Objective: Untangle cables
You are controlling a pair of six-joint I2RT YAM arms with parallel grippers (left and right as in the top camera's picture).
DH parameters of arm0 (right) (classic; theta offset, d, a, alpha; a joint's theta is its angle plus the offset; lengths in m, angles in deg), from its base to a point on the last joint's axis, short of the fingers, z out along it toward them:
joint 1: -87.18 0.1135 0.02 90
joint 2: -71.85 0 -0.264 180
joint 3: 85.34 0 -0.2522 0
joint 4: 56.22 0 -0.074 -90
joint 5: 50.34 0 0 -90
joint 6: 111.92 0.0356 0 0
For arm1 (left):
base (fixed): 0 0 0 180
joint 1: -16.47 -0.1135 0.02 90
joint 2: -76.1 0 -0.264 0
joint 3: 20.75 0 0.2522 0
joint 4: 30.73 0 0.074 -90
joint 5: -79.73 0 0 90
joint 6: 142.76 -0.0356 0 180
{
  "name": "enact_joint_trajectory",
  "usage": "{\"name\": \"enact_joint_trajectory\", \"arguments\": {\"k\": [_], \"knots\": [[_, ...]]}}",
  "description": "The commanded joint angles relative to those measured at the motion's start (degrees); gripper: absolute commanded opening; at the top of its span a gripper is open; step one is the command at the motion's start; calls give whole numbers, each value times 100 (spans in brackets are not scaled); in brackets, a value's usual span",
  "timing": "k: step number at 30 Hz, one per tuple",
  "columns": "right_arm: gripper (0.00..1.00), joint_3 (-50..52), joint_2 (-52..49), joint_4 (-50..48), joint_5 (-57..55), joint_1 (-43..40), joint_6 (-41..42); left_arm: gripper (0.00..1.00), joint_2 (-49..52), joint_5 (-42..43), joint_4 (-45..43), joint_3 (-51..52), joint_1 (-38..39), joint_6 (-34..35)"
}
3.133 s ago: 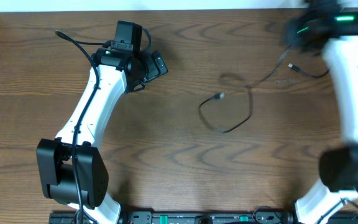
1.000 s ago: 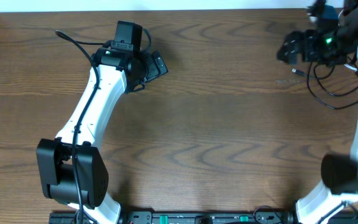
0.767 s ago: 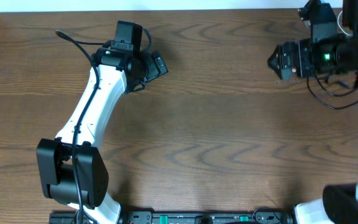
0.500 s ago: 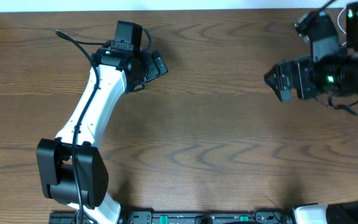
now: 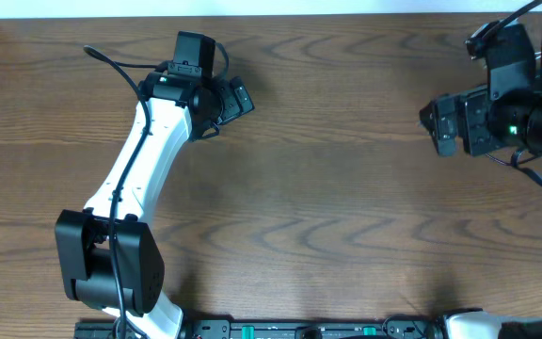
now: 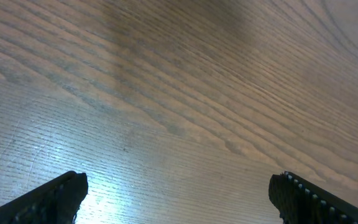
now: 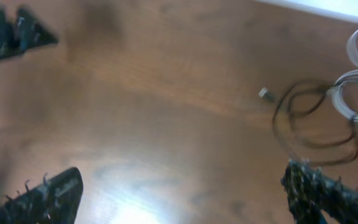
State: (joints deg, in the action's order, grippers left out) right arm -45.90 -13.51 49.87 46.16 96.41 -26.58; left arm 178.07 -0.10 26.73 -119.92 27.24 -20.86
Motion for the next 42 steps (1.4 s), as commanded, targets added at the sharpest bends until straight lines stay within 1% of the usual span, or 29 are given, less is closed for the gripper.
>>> {"name": "enact_joint_trajectory", "arguments": {"k": [1, 5, 9, 11, 12, 16, 18, 19, 21, 27, 31, 35, 39, 42], "knots": [[99, 601, 385, -627, -452, -20, -177, 98, 70, -39, 35, 33, -20, 11], [99, 1928, 984, -2057, -437, -223, -236, 98, 70, -42, 35, 33, -20, 11], [99, 3609, 1764, -3624, -439, -485, -319, 98, 70, -42, 35, 33, -20, 11], [99, 4533, 2234, -4588, -376, -579, -317, 98, 70, -42, 35, 33, -20, 11], [99, 5084, 2518, -5222, -282, -625, -319, 98, 70, -39, 35, 33, -20, 11], [99, 6990, 3528, -7108, 20, -841, -317, 98, 70, -42, 35, 33, -20, 11], [99, 7781, 4009, -7663, 66, -944, -315, 98, 70, -39, 35, 33, -20, 11], [99, 8583, 4538, -8131, 74, -1016, -315, 98, 70, -42, 35, 33, -20, 11], [99, 9348, 5071, -8572, 72, -1051, -315, 98, 70, -39, 35, 33, -20, 11], [99, 11162, 6511, -9624, 76, -1069, -264, 98, 70, -39, 35, 35, -20, 11], [99, 11975, 7357, -9801, 96, -1067, 4, 98, 70, -39, 35, 33, -20, 11], [99, 12362, 7866, -9785, 98, -1067, 188, 98, 70, -39, 35, 33, -20, 11], [99, 12625, 8004, -9761, 109, -1067, 186, 98, 70, -39, 35, 33, -20, 11], [99, 12651, 8019, -9195, 122, -1067, 184, 98, 70, -42, 35, 33, -20, 11]]}}
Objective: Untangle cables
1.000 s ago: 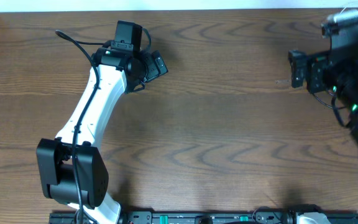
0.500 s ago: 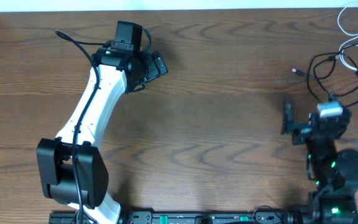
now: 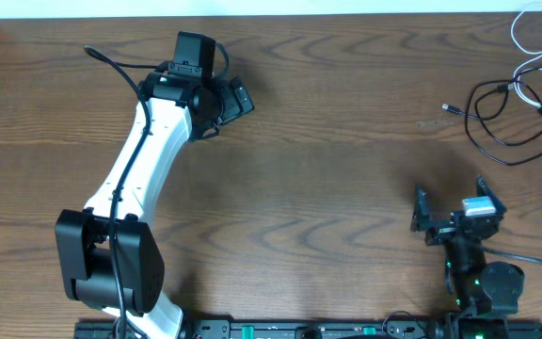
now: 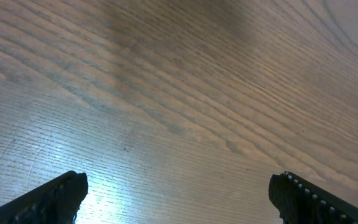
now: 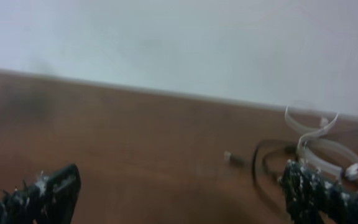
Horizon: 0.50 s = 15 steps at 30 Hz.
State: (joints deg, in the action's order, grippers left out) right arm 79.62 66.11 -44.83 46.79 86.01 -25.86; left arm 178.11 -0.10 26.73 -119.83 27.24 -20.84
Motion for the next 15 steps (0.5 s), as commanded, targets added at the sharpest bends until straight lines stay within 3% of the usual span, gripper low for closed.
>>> {"name": "enact_joint_trajectory", "arguments": {"k": [1, 15], "knots": [[99, 98, 70, 525, 70, -26, 114, 98, 66, -42, 35, 24, -20, 9], [99, 96, 68, 605, 76, -24, 199, 98, 66, -39, 35, 26, -20, 9]]}}
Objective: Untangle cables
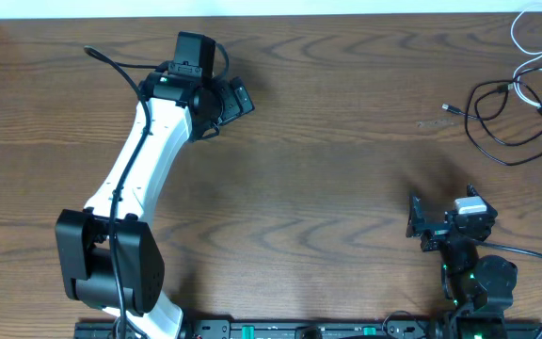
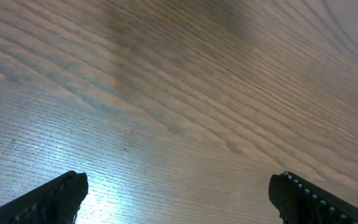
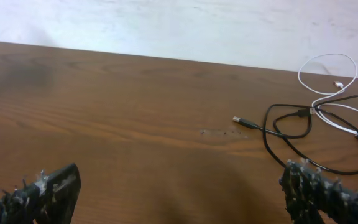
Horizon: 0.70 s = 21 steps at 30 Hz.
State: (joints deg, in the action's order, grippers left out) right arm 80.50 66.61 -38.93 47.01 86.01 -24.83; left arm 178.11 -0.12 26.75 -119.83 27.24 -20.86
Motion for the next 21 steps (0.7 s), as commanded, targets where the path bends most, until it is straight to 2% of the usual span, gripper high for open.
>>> {"name": "enact_joint_trajectory", "arguments": {"k": [1, 21], "knots": [[99, 9, 17, 13, 55, -24, 96, 98, 66, -37, 33, 24, -20, 11], [99, 9, 17, 13, 55, -24, 96, 98, 35, -63, 118, 24, -20, -13]]}}
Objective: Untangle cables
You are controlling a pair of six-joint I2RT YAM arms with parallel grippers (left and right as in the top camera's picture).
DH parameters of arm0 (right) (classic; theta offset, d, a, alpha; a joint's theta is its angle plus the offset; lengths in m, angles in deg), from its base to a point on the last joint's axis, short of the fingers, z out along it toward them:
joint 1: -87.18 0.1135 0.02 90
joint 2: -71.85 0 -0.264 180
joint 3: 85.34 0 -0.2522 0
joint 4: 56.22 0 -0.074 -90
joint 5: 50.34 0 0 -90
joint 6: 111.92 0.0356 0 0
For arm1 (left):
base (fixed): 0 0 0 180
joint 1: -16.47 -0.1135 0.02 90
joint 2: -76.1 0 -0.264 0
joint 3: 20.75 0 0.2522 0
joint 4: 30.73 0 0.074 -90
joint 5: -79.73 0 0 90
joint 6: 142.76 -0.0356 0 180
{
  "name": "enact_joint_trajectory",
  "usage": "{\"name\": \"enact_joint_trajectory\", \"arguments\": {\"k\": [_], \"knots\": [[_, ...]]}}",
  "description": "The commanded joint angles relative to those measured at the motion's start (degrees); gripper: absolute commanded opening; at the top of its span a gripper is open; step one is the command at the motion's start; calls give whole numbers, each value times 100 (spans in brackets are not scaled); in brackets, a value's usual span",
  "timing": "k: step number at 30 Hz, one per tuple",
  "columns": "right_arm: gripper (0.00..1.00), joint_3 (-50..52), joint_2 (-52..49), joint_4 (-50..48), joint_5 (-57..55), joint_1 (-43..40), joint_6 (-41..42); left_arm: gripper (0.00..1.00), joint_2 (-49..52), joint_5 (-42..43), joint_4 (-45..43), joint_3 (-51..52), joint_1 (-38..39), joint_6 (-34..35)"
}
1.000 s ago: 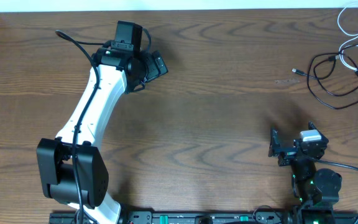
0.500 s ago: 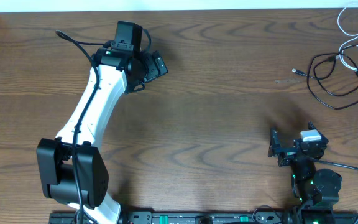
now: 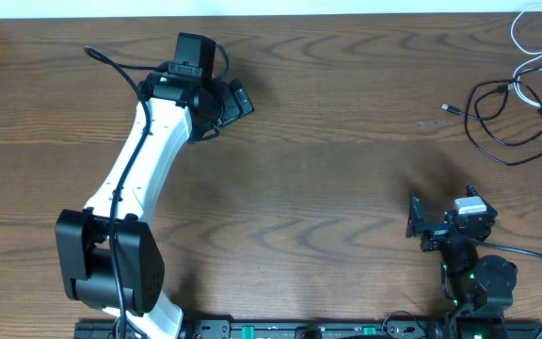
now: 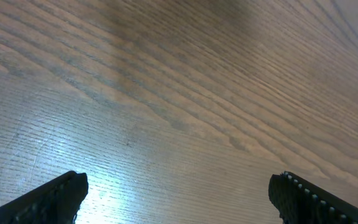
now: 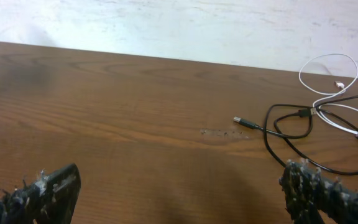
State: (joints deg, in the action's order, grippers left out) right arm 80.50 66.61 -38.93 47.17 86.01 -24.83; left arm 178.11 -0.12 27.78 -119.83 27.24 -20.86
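Observation:
A tangle of cables lies at the table's back right corner: a black cable [image 3: 497,84] in loose loops, crossed by a white cable [image 3: 533,64]. The right wrist view shows the black cable [image 5: 244,122] with its plug end pointing left, and the white cable [image 5: 301,76] behind it. My right gripper [image 3: 442,209] is near the front edge, well short of the cables, open and empty [image 5: 179,199]. My left gripper [image 3: 236,99] is at the back left, open [image 4: 179,202] over bare wood, far from the cables.
The brown wooden table [image 3: 346,141] ends at a white wall along its far edge [image 5: 166,25]. The left arm's white link [image 3: 139,169] stretches from the front left toward the back. A further dark cable runs off the right edge.
Almost nothing differs. The wood grain in the left wrist view has shifted very slightly. The right gripper and the cables are where they were.
At first my right gripper was open at the back right, over the cable tangle. By 1.2 s ago it stood near the front edge with the cables lying uncovered in the corner, and it has stayed there. The left arm has kept its place throughout.

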Motion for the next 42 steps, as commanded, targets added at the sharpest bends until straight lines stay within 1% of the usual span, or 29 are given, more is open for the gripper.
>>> {"name": "enact_joint_trajectory", "arguments": {"k": [1, 2, 4, 8, 13, 16, 21, 24, 28, 29, 33, 37, 42], "knots": [[99, 9, 17, 13, 39, -24, 96, 98, 7, -129, 17, 24, -20, -17], [99, 9, 17, 13, 39, -24, 96, 98, -35, -192, 31, 24, -20, -33], [99, 9, 17, 13, 39, -24, 96, 98, -181, -210, 61, 26, -20, -304], [99, 9, 20, 13, 39, -24, 96, 98, -619, -208, 9, 44, 9, -1156], [99, 9, 17, 13, 39, -24, 96, 98, -1464, -205, -518, 435, -7, -2337], [99, 9, 17, 15, 39, -24, 96, 98, -2142, -205, -1036, 1023, -50, -2752], [99, 9, 17, 13, 39, -24, 96, 98, -3482, -146, -2006, 2376, -356, -2780], [99, 9, 17, 13, 39, -24, 96, 98, -4522, -61, -2640, 3418, -645, -2782], [99, 9, 20, 13, 37, -24, 96, 98, -5582, -33, -3412, 4559, -925, -2782], [99, 9, 17, 13, 37, -24, 96, 98, -6030, -33, -3751, 5038, -1025, -2785], [99, 9, 17, 13, 37, -24, 96, 98, -7110, -33, -4487, 6135, -1237, -2865], [99, 9, 20, 13, 39, -24, 96, 98, -8122, -33, -4752, 7001, -1285, -3091], [99, 9, 17, 13, 39, -24, 96, 98, -9180, -37, -4752, 7775, -1285, -3464]]}}
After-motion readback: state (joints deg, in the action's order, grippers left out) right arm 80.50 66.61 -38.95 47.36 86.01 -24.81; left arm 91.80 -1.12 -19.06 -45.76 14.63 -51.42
